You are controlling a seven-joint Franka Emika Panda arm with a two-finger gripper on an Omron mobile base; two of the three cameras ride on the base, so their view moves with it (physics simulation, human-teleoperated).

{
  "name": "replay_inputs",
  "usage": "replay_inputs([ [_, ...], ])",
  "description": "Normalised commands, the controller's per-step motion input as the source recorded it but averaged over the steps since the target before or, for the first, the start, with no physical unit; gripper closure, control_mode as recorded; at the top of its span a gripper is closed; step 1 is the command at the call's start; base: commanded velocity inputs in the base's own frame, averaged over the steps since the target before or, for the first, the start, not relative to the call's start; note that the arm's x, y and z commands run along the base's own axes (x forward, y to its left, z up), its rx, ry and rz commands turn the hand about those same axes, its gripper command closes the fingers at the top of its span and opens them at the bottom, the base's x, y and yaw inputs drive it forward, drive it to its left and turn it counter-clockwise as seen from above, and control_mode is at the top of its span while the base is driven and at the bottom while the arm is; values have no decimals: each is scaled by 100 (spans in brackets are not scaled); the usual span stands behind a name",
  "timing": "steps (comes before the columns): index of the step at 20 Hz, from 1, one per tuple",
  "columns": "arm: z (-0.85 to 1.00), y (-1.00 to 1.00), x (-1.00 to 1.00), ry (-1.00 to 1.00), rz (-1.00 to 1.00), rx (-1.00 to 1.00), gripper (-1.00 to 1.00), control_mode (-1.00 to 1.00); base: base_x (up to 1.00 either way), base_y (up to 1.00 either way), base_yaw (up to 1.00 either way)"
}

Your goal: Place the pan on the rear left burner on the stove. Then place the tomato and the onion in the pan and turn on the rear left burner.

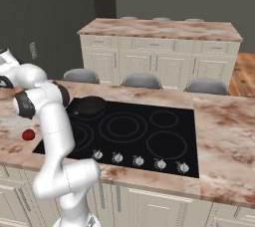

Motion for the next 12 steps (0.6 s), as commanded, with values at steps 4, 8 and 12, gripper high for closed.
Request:
replay_inputs([
  [4,26,-72,-23,5,-10,0,100,-100,0,0,0],
  [8,11,-72,-3,3,-7,0,100,-100,0,0,0],
  [12,7,-70,-1,1,-5,0,100,-100,0,0,0],
])
